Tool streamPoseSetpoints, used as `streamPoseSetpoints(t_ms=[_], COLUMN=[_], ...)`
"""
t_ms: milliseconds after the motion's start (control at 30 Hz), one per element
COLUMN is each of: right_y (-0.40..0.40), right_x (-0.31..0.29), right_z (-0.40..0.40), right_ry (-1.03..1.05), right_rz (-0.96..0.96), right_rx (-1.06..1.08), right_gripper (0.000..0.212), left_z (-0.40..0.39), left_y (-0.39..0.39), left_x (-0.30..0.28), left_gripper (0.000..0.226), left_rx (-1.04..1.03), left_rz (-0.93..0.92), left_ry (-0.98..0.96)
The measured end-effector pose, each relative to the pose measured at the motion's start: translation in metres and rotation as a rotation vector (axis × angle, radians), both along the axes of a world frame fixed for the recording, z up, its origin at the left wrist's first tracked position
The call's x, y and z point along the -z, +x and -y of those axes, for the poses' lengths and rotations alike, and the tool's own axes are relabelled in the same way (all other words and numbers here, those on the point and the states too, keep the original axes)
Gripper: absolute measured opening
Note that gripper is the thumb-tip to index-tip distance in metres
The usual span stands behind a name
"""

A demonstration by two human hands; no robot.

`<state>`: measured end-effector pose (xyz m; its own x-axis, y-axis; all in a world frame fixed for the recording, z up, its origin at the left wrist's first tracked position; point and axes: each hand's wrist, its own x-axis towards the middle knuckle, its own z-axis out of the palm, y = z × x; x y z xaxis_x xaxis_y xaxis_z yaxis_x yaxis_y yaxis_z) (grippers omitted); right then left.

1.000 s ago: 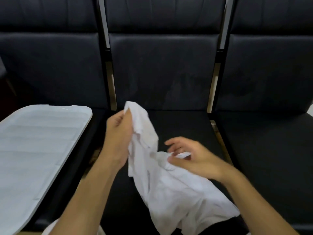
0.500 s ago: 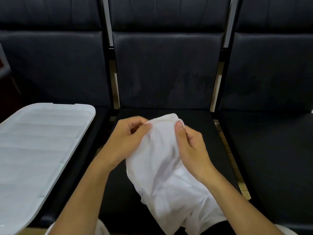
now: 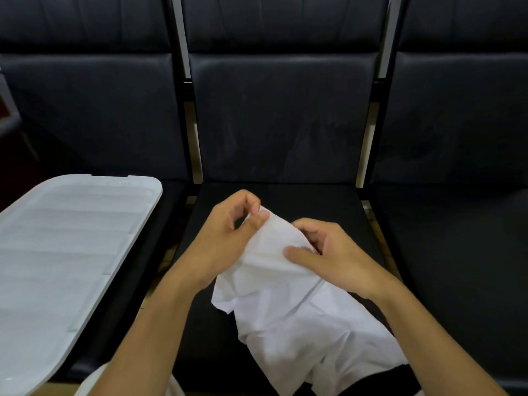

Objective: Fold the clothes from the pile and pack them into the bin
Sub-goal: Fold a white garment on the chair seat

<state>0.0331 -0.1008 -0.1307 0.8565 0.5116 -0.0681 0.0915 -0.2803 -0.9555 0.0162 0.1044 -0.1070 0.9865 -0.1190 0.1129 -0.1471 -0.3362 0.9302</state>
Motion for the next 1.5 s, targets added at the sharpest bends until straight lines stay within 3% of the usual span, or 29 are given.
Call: streamPoseSetpoints(t_ms=[100,200,267,333,467,533,600,667,733,800,967,1033,1100,1233,1300,1367,1400,1467,1500], right_y=[0.003,0.004,0.004,0.003,0.007,0.014,0.021,0.026,0.028,0.027,0.023,0.023,0.019,0.004,0.001,0.006,0.011,0.020,0.023], right_x=[0.012,0.018,0.018,0.018,0.014,0.012,0.010,0.008,0.005,0.002,-0.005,-0.003,-0.001,-0.002,-0.002,0.006,0.010,0.011,0.004], right_z=[0.007,0.010,0.008,0.003,0.005,0.016,0.034,0.051,0.067,0.080,0.097,0.104,0.112,0.132,0.140,0.149,0.151,0.146,0.137], right_ry=[-0.165,-0.311,-0.409,-0.495,-0.581,-0.634,-0.656,-0.677,-0.753,-0.776,-0.606,-0.597,-0.637,-0.908,-1.019,-1.106,-1.126,-1.002,-0.812], right_rz=[0.073,0.161,0.271,0.374,0.445,0.458,0.448,0.460,0.498,0.525,0.622,0.457,0.153,-0.264,-0.396,-0.421,-0.356,0.004,0.251], right_rx=[0.061,0.087,0.088,0.087,0.163,0.299,0.469,0.593,0.665,0.709,0.772,0.633,0.346,-0.237,-0.350,-0.276,-0.173,0.254,0.564], right_gripper=[0.019,0.024,0.023,0.021,0.010,0.016,0.021,0.017,0.014,0.012,0.009,0.008,0.020,0.021,0.012,0.013,0.014,0.014,0.013], left_z=[-0.005,-0.009,-0.006,-0.002,0.000,-0.008,-0.018,-0.035,-0.066,-0.088,-0.076,-0.081,-0.093,-0.112,-0.127,-0.142,-0.147,-0.142,-0.134], left_y=[0.001,-0.001,0.000,0.001,-0.003,-0.006,-0.008,-0.008,-0.001,0.003,-0.008,-0.009,-0.011,-0.020,-0.024,-0.027,-0.024,-0.014,-0.007], left_x=[0.004,0.006,0.006,0.005,-0.005,-0.011,-0.018,-0.019,-0.013,-0.006,-0.005,-0.001,0.001,0.015,0.029,0.039,0.043,0.041,0.031], left_gripper=[0.009,0.053,0.037,0.005,0.016,0.025,0.024,0.014,0.018,0.039,0.018,0.020,0.022,0.017,0.009,0.020,0.023,0.012,0.016], left_rx=[0.000,0.035,-0.044,-0.188,-0.423,-0.563,-0.744,-0.893,-1.067,-1.167,-0.891,-0.841,-0.787,-0.534,-0.352,-0.180,-0.147,-0.314,-0.488], left_rz=[-0.095,-0.365,-0.357,-0.193,0.395,0.653,0.838,0.904,0.761,0.560,0.512,0.415,0.291,-0.178,-0.408,-0.621,-0.631,-0.371,-0.151], left_ry=[0.042,0.167,0.318,0.366,0.234,0.207,0.193,0.118,-0.023,-0.051,0.217,0.265,0.297,0.501,0.610,0.726,0.778,0.800,0.704])
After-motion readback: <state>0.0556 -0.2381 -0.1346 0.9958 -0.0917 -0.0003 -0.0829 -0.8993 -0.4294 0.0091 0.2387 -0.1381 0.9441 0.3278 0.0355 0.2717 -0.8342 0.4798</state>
